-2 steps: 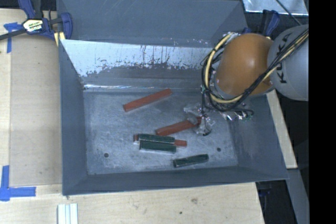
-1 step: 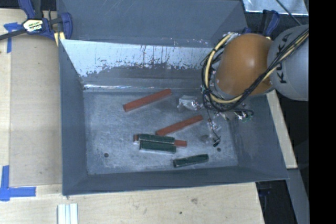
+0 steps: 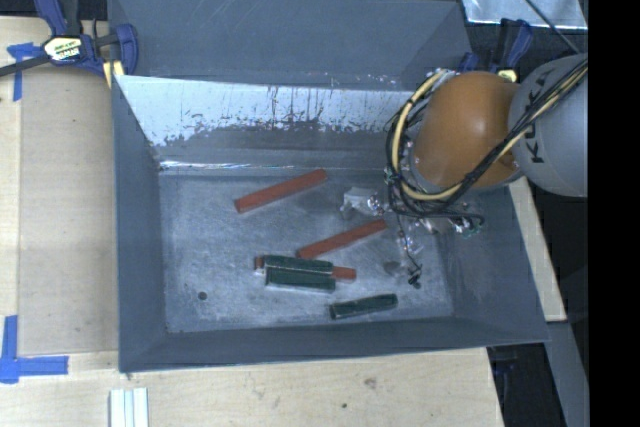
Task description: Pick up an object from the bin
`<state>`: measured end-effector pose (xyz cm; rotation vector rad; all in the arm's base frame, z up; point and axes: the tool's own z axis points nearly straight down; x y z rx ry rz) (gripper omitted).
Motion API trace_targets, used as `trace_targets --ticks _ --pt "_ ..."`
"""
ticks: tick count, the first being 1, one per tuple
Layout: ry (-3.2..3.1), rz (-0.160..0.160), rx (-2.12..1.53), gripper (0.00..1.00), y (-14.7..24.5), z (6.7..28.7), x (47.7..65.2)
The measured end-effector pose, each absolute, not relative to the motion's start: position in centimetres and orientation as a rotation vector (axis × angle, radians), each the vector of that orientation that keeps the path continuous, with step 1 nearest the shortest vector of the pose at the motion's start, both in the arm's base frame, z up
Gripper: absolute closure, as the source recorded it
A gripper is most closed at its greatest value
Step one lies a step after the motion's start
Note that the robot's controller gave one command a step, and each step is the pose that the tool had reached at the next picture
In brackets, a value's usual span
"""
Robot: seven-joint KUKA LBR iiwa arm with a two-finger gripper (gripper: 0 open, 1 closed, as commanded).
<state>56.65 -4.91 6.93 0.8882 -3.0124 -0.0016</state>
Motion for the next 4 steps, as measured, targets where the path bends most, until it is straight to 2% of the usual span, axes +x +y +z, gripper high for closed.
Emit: trace_targets --ticks 1,2,3,4 --pt "-3.015 -0.001 0.887 1.0 -4.9 7.1 56.7" --pt "-2.755 0.006 1.529 1.0 -1.8 20.5 57.7" --pt "-2.753 0.0 1.52 0.0 -1.9 20.2 57.6" --pt "-2.749 -0.006 1.515 0.0 -3.2 8.7 59.2"
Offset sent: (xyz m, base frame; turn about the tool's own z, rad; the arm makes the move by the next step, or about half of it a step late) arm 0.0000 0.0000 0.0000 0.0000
